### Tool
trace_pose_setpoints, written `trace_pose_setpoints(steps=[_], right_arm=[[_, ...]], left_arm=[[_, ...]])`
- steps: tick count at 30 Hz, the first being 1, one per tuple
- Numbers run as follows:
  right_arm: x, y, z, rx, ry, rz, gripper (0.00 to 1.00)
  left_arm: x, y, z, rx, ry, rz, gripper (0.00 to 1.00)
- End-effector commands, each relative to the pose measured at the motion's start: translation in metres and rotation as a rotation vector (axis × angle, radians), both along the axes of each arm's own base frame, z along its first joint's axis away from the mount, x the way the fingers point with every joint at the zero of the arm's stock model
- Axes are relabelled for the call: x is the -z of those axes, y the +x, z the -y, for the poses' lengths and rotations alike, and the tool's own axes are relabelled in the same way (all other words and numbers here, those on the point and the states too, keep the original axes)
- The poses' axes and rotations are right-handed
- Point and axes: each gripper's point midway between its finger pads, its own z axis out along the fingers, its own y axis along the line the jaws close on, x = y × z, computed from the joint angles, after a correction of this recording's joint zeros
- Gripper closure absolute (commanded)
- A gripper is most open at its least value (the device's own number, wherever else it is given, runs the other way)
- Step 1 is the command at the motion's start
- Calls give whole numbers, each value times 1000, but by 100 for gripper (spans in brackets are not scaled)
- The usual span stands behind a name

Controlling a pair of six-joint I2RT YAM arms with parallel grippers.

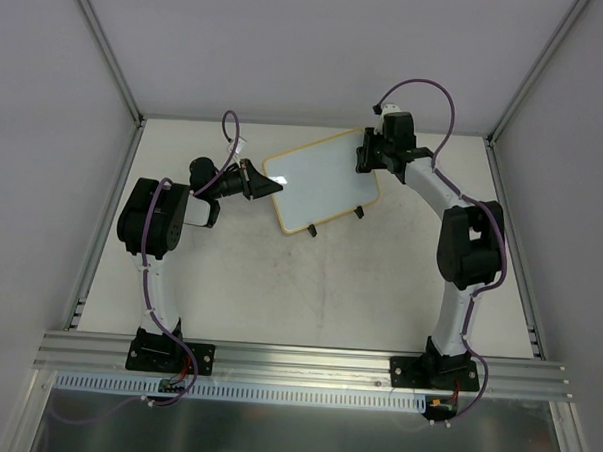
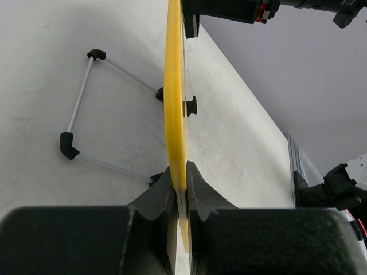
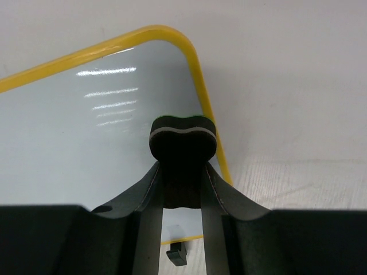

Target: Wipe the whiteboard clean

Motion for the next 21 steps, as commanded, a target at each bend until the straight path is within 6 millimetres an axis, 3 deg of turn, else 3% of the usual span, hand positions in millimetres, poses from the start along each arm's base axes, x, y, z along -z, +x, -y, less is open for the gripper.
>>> trace_pose_setpoints(steps=[1,4,14,21], right_arm=[[-2,-4,-17,-37,-1,10,100],[-8,-11,-41,-80,0,25,100],[-19,-56,-154,-292,9,60,100],[-16,-82,-201,-397,23,57,100]], left_arm=[[-23,1,7,57,31,299,100],[-24,0,7,57,31,299,100],[-23,-1,7,60,31,299,100],[-23,-1,7,60,31,300,100]])
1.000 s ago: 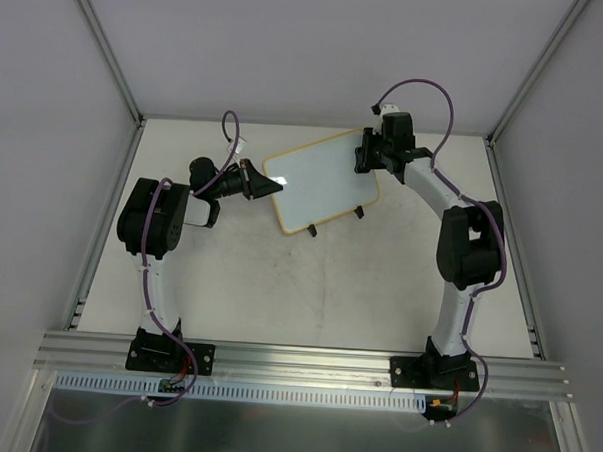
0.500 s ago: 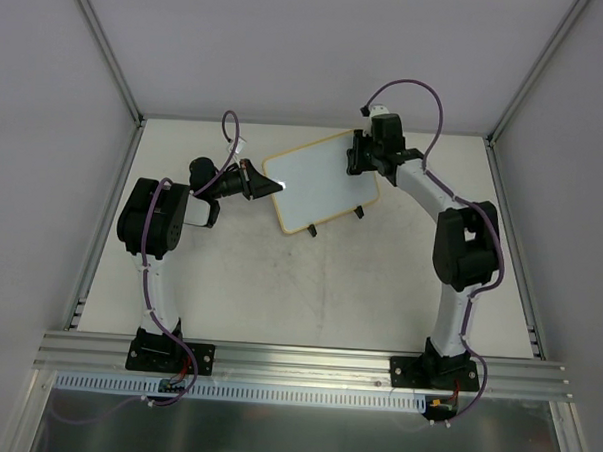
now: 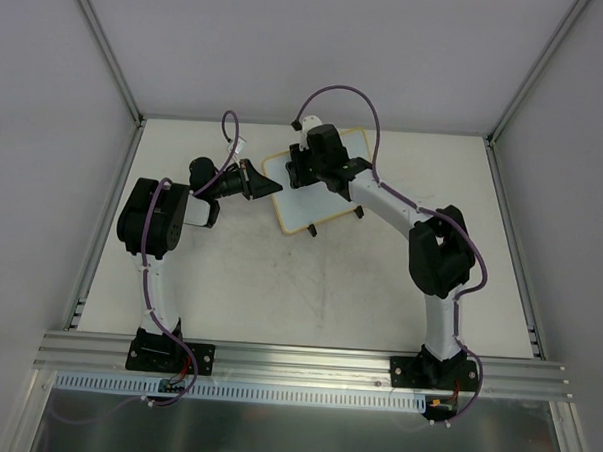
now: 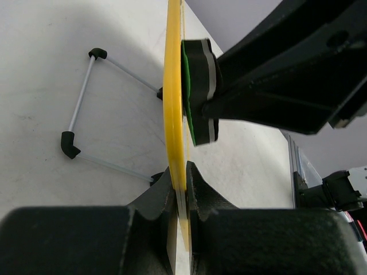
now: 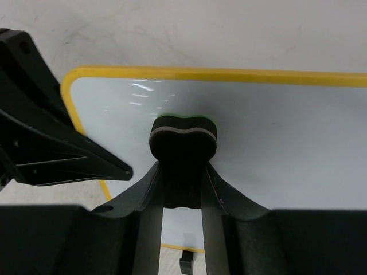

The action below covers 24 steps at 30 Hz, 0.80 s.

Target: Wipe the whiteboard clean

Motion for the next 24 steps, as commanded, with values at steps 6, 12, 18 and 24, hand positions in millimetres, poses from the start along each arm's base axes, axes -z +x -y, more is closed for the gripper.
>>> trace_pose_setpoints(steps=[6,12,18,24], right_arm=[[-4,-19,-46,-134,51,-6,100],[-5,-24,-51,-160,56,-5,100],[-10,-12,-29,-92,25,20,100],[-47,-20,-4,-67,41,74,100]], left_arm=[[-25,-1,8,62,30,310,100],[-25,-1,8,63,30,310,100],[-25,-1,8,60,30,308,100],[-24,2,7,50,32,297,97]])
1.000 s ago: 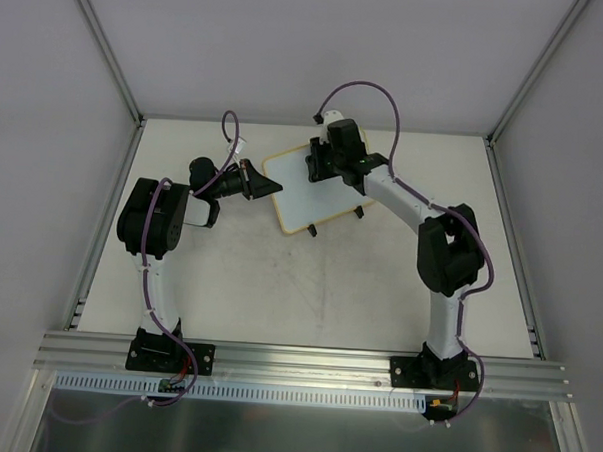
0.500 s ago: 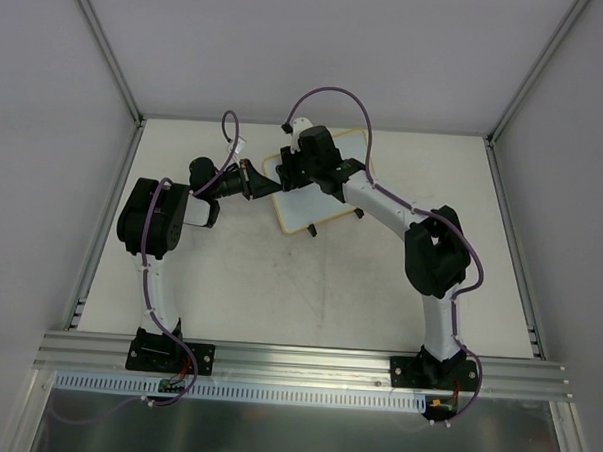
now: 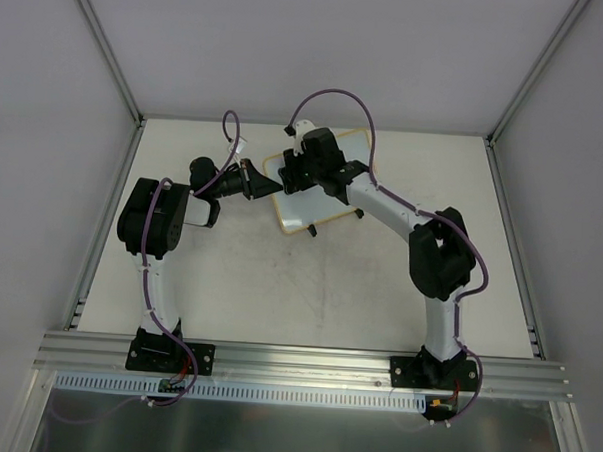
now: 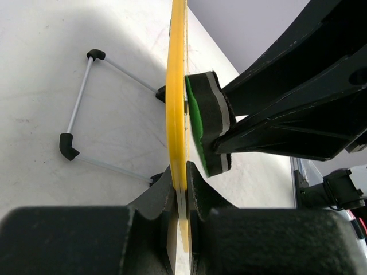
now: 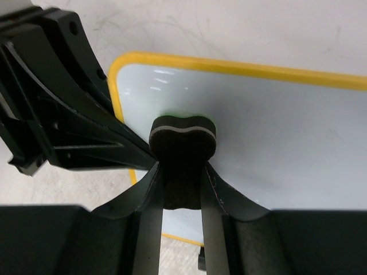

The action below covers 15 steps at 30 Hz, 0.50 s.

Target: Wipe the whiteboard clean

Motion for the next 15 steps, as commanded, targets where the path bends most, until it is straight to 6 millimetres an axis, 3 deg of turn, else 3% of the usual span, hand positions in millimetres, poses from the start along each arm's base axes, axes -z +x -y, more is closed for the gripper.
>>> trace_pose_setpoints(steps=[1,3,5,7,9,10,11,12,14,15], right_arm=[[-50,-5,20,20,29,88,100],[-70,-13,29,33,50,114,100],[-65,-24,39,49,45,93,100],[-74,-34,50,84,69,90,100],[-56,-50,58,81,63,48,100],[-62,-57,62,84,79,54,100],[-44,-67,70,93,63,19,100],[-38,-73,74,96,57,10,100],[-40,-84,86,103,58,19,100],[-22,-95,96,106,29,-10,100]], left_arm=[[-23,3,6,45,31,290,97],[-23,3,6,44,31,286,97],[-23,3,6,44,30,287,97],[-23,3,5,44,30,284,96],[-22,4,4,41,28,280,95],[-23,5,4,40,26,280,94],[-23,4,4,41,25,280,93],[-22,5,3,38,24,276,92],[-23,6,3,39,18,274,90],[-22,6,1,38,16,268,87]])
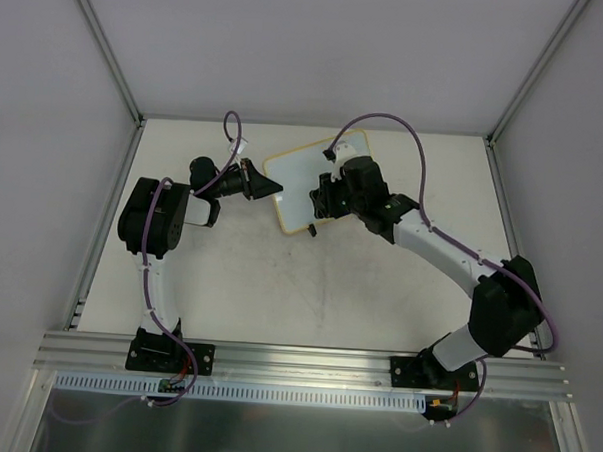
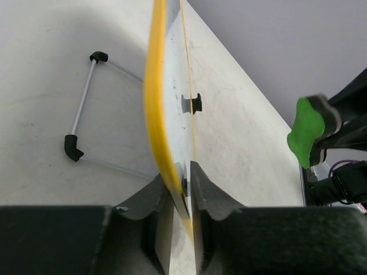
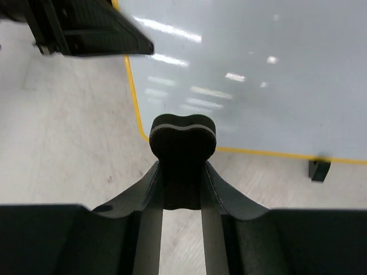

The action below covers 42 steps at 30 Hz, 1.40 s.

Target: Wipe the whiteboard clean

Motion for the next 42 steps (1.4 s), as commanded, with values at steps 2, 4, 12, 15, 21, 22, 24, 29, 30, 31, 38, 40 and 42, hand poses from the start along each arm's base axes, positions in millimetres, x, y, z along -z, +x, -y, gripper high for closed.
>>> trace_pose_setpoints(steps=[2,4,12,15,21,22,24,29,30,31,38,40,42], right_arm=[[4,-30,26,27,8,0,100],[22,-43,45,64,-31,-17,100],[53,-82,104,209,-58,-142,100],[68,-90,124,273,-87,-200,100],[101,-100,140,317,-187,-329,98],[104,-99,141,322,-196,-336,93],[109,-98,144,330,-209,-353,86],[116,-94,148,337,-233,-371,75],[120,-93,150,343,-243,-380,72],[122,-92,151,343,-250,-383,69],[139,-90,153,342,-304,-432,40],[140,-90,152,335,-307,-438,27],[140,-90,153,342,-310,-433,22]], left_arm=[[-22,6,0,23,-3,229,82],[-21,7,-1,23,-10,215,81],[-22,9,-4,24,-29,209,71],[-22,5,-5,26,-29,223,59],[-24,4,-7,3,-27,243,52],[-24,3,-7,3,-28,246,51],[-25,2,-8,1,-30,254,50],[-26,3,-11,-13,-34,257,48],[-27,4,-12,-18,-37,257,48],[-28,4,-13,-19,-39,256,48],[-29,1,-19,-35,-59,261,44],[-32,1,-22,-43,-64,270,43],[-34,1,-24,-58,-67,273,44]])
